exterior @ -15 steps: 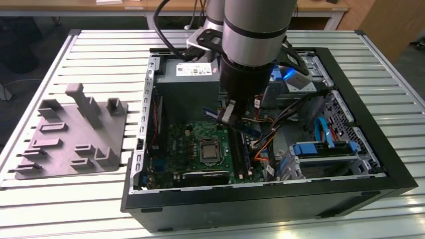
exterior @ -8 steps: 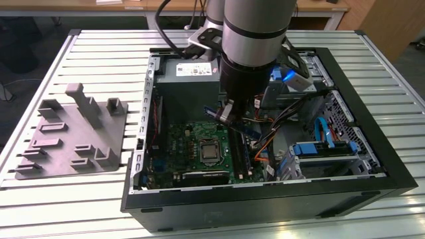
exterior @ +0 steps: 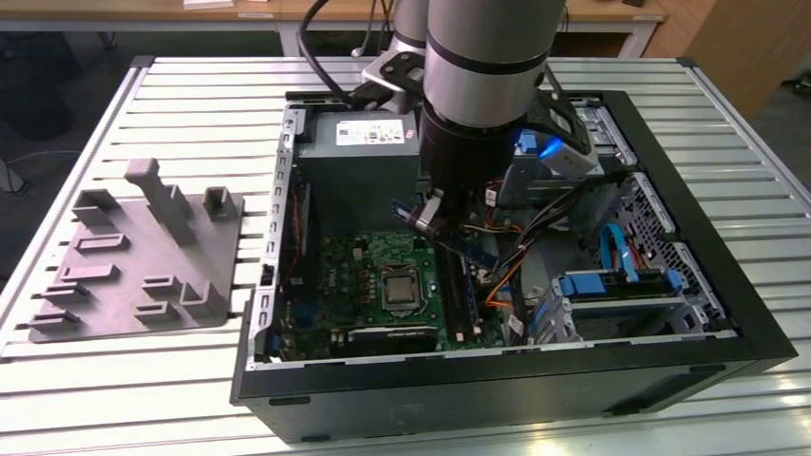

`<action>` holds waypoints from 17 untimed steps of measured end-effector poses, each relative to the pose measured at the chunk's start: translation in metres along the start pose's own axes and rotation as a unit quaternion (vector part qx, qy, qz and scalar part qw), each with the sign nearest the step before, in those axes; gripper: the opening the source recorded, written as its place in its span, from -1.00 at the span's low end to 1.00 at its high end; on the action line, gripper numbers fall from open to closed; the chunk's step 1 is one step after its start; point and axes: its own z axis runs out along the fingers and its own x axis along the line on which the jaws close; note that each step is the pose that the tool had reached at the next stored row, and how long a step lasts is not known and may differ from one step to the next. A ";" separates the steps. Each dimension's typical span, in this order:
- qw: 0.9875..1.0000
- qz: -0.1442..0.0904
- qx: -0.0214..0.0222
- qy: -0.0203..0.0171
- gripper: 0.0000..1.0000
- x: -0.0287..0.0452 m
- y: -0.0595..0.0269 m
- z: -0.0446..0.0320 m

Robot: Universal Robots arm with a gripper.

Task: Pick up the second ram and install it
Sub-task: 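Insert the second ram into the second slot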

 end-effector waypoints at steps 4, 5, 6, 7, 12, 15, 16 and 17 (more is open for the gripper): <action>1.000 0.015 0.001 0.000 -0.73 0.0000 0.0000 0.0001; 1.000 0.018 0.001 0.000 -0.73 0.0000 0.0000 0.0001; 1.000 0.022 0.001 0.000 -0.73 0.0000 0.0000 0.0002; 1.000 0.026 0.001 0.000 -0.73 0.0000 0.0000 0.0002; 0.999 0.043 0.002 -0.001 -0.73 0.0000 0.0000 0.0004; 0.999 0.054 0.002 -0.001 -0.73 0.0000 0.0000 0.0004; 0.998 0.058 0.002 -0.001 -0.73 0.0000 0.0000 0.0005; 0.998 0.062 0.002 -0.001 -0.73 0.0000 0.0000 0.0005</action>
